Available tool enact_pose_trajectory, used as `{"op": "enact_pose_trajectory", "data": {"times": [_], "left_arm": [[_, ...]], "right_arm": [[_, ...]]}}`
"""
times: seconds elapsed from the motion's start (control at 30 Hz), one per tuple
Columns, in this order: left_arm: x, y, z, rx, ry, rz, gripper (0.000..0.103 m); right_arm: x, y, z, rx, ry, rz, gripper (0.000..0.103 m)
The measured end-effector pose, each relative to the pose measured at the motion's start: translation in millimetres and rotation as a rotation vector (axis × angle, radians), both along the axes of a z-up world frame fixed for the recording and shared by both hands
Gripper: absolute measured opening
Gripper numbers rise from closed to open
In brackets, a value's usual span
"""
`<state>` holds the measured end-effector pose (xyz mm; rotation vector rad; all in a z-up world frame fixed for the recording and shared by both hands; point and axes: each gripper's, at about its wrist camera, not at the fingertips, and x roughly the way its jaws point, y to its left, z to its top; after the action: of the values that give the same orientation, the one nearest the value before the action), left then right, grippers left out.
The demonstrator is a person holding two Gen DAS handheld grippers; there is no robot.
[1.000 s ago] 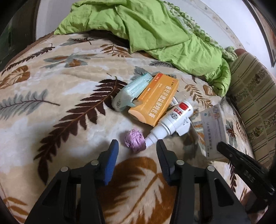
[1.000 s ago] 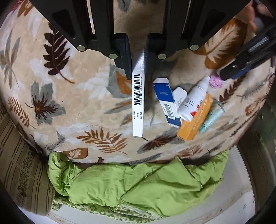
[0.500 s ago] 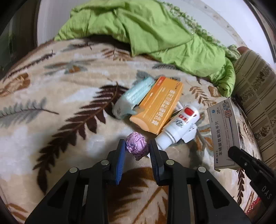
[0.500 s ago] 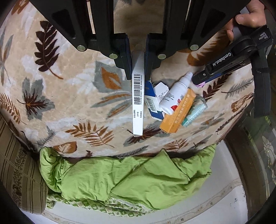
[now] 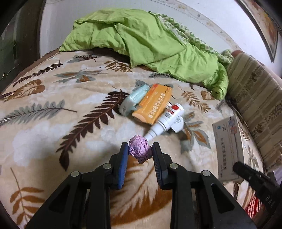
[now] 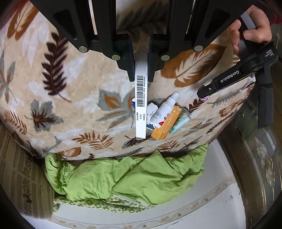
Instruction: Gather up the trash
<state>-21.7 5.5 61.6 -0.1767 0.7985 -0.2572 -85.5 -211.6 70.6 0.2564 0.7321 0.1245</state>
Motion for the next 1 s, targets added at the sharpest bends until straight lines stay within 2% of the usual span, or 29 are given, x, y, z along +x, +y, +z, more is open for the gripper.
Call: {"op": "enact_pose_trajectory", "data": {"times": [0.2, 0.33, 0.43, 0.67, 1.0], "left_arm": [[-27, 2, 12, -0.013, -0.011, -0.032, 0.027], [-51, -2, 19, 0.019, -0.025, -0.061, 0.027], [-64, -5, 18, 0.044, -0.047, -0.034, 0.027], [-59, -13, 3, 0.107, -0.049, -0.002, 0.027], [-54, -15, -4, 0.141, -0.048, 0.005, 0.027]], "right_arm": [[-23, -4, 10, 0.029, -0.055, 0.003, 0.014], [-31, 3, 13, 0.011, -0.074, 0.032, 0.014], [-34, 5, 14, 0.008, -0.082, 0.05, 0.014], [-29, 3, 9, 0.026, -0.063, 0.047, 0.014], [-24, 8, 8, 0.015, -0.058, 0.059, 0.014]]}}
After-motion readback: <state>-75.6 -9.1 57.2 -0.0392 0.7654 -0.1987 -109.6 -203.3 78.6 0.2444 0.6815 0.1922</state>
